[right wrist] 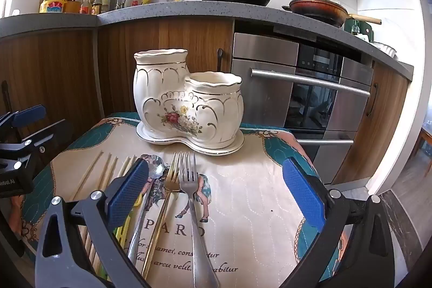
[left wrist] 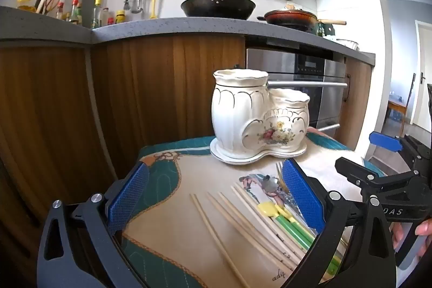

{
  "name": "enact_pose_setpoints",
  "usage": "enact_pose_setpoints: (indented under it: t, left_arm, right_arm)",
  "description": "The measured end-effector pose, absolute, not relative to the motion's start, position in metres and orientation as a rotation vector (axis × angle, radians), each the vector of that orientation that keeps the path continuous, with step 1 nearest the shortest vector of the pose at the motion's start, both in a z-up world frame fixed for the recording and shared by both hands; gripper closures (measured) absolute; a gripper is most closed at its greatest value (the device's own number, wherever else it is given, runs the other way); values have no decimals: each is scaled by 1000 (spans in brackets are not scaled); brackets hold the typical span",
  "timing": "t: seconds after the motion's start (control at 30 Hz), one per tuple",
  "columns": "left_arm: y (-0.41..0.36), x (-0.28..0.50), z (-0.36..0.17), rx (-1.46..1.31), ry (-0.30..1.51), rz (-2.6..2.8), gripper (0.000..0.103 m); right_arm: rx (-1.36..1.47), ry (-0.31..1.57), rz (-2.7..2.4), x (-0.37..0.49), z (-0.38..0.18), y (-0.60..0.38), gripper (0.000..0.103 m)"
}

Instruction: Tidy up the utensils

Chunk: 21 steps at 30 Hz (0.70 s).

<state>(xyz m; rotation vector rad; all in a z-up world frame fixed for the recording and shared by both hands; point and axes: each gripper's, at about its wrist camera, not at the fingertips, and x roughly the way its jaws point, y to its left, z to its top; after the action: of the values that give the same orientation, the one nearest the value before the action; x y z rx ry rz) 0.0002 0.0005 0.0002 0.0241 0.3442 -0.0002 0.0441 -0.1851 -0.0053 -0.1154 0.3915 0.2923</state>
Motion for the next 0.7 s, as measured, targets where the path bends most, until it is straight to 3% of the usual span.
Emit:
enact_pose_setpoints:
  t: [0.7]
  left_arm:
    - [7, -2, 1, 1, 340, 4, 5]
  right_arm:
    - [-117, 399, 294, 46, -7, -186, 5]
